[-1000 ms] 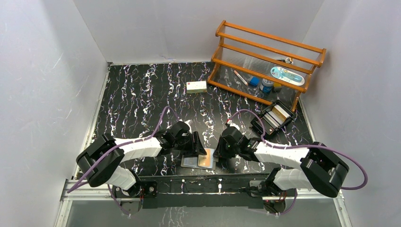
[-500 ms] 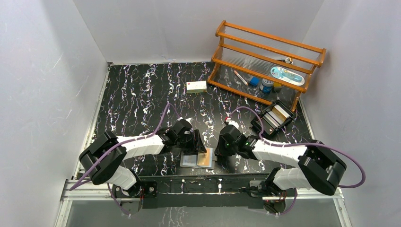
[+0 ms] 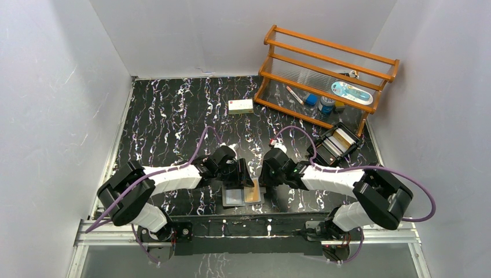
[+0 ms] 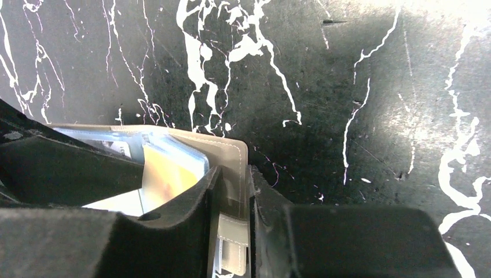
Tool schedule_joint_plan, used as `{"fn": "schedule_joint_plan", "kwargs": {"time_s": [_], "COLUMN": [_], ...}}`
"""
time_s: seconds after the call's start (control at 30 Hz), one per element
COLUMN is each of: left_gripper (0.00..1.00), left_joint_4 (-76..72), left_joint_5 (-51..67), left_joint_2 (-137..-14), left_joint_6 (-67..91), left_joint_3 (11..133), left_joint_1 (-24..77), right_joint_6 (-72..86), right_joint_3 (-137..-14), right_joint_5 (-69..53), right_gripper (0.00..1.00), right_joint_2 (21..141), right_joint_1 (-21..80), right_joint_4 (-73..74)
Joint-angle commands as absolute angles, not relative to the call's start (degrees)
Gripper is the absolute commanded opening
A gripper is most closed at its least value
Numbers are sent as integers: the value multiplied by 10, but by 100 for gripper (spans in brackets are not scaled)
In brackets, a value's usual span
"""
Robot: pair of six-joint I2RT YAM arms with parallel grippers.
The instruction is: Put the credit cards into the card holder
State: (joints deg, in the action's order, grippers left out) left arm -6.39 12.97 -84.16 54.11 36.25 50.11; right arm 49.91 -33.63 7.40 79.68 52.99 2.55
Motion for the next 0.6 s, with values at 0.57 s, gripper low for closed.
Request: {"fn": "schedule_joint_plan", "kwargs": {"time_s": [0.57], "left_gripper": [56], "left_joint_4": [146], "left_joint_5": [122], "left_joint_2": [-669], "left_joint_6": [506], "left_joint_3": [349], "left_joint_1": [398], "right_joint_6": [500], "right_joint_3": [-407], "right_joint_5": [39], "right_gripper": [31], "right_joint_2": [721], "right_joint_1": [533], "right_joint_4": [102]}}
